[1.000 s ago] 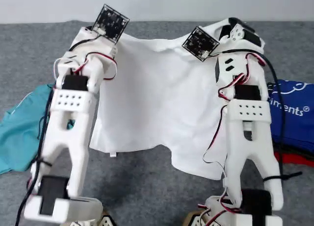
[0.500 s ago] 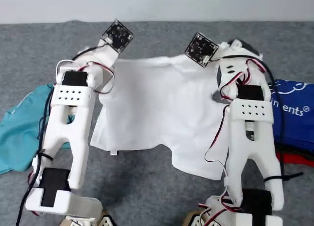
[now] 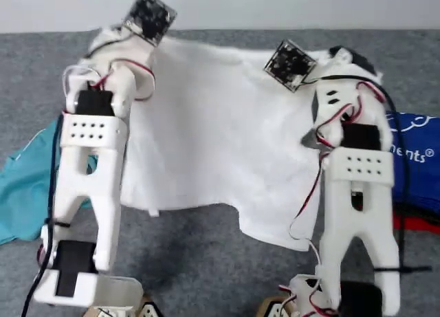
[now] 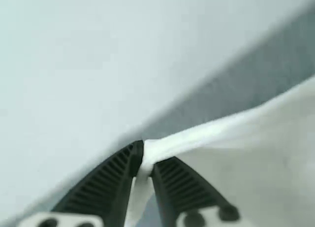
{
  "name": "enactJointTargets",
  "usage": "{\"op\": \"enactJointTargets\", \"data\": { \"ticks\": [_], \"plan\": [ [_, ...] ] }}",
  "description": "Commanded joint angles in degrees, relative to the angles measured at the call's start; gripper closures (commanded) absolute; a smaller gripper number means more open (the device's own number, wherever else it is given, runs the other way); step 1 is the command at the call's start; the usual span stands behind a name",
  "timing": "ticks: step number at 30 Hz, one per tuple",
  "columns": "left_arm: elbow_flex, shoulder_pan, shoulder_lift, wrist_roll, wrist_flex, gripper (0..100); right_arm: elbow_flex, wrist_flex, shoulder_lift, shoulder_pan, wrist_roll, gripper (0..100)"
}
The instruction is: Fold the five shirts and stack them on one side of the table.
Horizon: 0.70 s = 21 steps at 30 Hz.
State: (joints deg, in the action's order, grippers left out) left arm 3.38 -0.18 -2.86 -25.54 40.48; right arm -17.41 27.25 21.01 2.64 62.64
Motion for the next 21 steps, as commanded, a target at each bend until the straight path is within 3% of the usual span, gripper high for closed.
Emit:
{"op": "enactJointTargets", "data": {
  "ticks": [1,6,13,21],
  "plan": [
    [9.3,1.3,-7.6,0.4,6.7,99,5.7,-0.6,7.3,3.1,-0.8,98.8],
    [15.0,3.8,-15.8,-4.6,20.8,99,8.9,-0.5,15.9,7.5,-2.7,98.8],
    [15.3,4.5,-23.6,-15.3,34.6,99,11.8,-0.5,24.0,7.9,0.3,98.8],
    [15.5,4.5,-27.6,-17.5,40.0,99,16.2,-0.5,24.9,8.1,1.4,98.8]
  ]
}}
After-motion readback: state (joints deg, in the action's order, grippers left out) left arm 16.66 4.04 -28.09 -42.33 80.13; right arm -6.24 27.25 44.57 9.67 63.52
